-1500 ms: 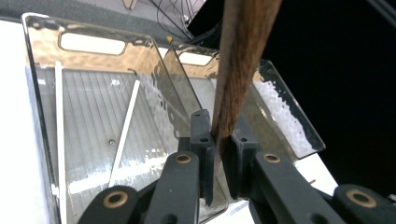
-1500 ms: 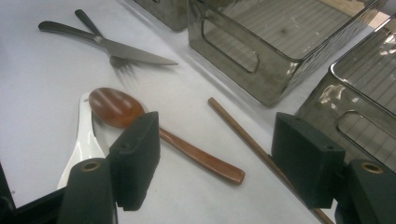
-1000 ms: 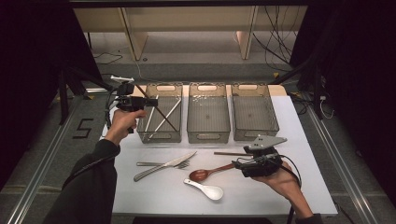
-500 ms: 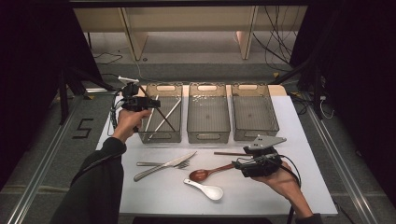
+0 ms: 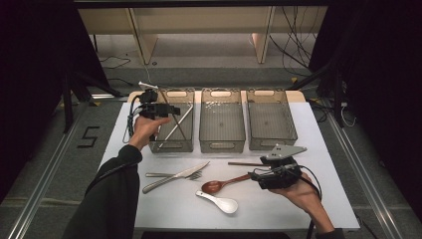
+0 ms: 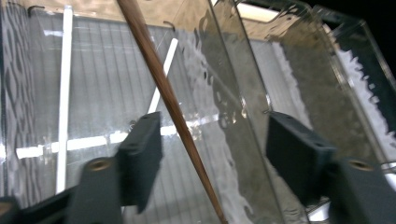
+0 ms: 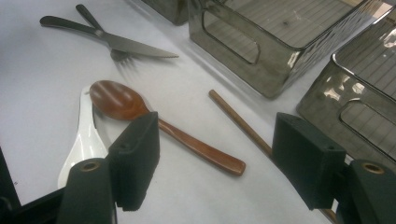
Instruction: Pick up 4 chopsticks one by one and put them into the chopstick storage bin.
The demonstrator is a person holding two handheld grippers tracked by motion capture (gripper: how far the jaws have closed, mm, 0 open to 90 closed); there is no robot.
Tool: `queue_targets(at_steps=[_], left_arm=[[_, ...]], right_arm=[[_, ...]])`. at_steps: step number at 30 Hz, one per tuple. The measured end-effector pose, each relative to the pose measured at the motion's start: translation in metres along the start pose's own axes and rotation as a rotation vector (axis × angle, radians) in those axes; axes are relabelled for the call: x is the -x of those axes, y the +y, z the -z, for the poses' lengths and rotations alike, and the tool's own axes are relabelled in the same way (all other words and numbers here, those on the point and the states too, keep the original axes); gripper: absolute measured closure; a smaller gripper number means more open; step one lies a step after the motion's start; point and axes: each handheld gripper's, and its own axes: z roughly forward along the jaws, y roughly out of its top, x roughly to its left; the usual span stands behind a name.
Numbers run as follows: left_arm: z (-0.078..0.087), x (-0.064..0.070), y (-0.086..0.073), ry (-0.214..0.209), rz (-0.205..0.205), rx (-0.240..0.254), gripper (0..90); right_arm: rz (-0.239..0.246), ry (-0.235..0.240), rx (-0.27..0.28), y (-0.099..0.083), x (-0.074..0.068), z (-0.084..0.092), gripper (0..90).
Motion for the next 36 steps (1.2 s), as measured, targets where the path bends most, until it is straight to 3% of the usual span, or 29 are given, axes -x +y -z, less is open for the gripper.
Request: queue_targets(at_steps=[6, 12, 18, 26, 29, 32, 36], left_arm=[[0.005, 0.001, 0.001, -0.006, -0.012, 0.004, 27.6], [0.018, 0.005, -0.003, -0.063, -0.029, 0.036, 23.9], [0.038, 0.013, -0.014, -0.123, -0.097, 0.069, 21.4], [0.07, 0.026, -0.042, -0.201, -0.186, 0.132, 20.3], [0.081, 0.029, -0.055, -0.229, -0.201, 0.156, 19.7], [0.092, 0.028, -0.069, -0.242, -0.22, 0.186, 19.1], [0.097, 0.027, -0.087, -0.246, -0.25, 0.187, 19.0]], right_arm=[[0.004, 0.002, -0.003, 0.0, 0.0, -0.001, 33.2], [0.004, -0.005, -0.003, 0.0, 0.001, 0.0, 33.1], [-0.008, -0.018, -0.016, -0.002, 0.008, 0.0, 33.1], [-0.012, -0.042, -0.066, -0.005, 0.025, -0.004, 33.1], [-0.016, -0.048, -0.097, -0.004, 0.032, -0.007, 33.2], [-0.014, -0.046, -0.118, -0.003, 0.039, -0.011, 33.7], [-0.009, -0.046, -0.157, -0.003, 0.045, -0.017, 33.8]])
